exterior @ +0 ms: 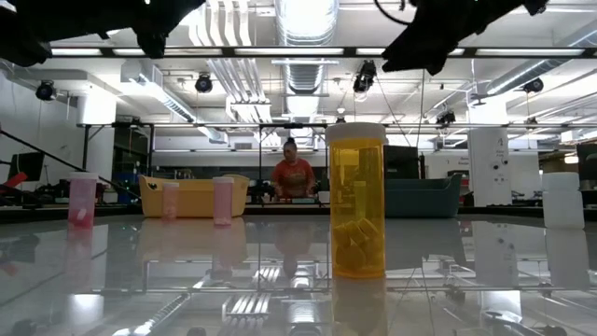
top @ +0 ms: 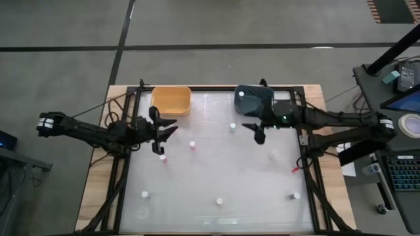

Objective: Pick and place medicine bottles into bin by pill shape (circle, oval)
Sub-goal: Put the middle pink tablet bottle into the yellow bin

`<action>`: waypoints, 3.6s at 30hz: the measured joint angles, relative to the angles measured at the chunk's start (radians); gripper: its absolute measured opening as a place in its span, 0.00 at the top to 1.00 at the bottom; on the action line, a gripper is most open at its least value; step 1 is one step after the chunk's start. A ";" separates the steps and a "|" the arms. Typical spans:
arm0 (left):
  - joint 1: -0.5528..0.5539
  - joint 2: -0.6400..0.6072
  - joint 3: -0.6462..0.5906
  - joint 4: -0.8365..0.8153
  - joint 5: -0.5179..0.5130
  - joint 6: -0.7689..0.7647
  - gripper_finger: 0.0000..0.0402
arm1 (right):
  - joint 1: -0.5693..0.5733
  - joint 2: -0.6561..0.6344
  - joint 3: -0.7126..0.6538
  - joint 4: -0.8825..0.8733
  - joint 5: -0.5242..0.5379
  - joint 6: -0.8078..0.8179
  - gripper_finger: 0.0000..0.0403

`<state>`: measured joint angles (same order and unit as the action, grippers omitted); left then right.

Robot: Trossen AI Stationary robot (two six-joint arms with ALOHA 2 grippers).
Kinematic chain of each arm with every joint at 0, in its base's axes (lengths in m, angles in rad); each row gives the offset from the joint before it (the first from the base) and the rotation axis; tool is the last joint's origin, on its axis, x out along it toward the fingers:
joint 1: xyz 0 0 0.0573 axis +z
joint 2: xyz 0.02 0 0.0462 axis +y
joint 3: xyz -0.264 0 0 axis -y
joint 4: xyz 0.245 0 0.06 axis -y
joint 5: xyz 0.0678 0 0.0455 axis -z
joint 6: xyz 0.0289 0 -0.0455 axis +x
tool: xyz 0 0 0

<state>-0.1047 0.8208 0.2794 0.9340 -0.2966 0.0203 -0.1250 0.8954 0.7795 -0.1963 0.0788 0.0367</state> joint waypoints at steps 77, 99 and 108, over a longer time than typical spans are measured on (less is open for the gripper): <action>0.003 0.643 0.932 -1.533 0.169 -0.477 0.74 | 0.136 -0.591 -0.572 0.731 -0.234 -0.440 0.50; 0.010 0.666 0.951 -1.702 0.122 -0.243 0.44 | 0.136 -0.803 -0.577 0.591 -0.236 -0.411 0.50; 0.043 0.666 0.872 -1.666 0.111 -0.214 0.40 | 0.136 -0.802 -0.577 0.590 -0.234 -0.402 0.50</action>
<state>-0.0614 1.4872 1.1514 -0.7315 -0.1851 -0.1941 0.0109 0.0933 0.2024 0.3939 -0.1551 -0.3656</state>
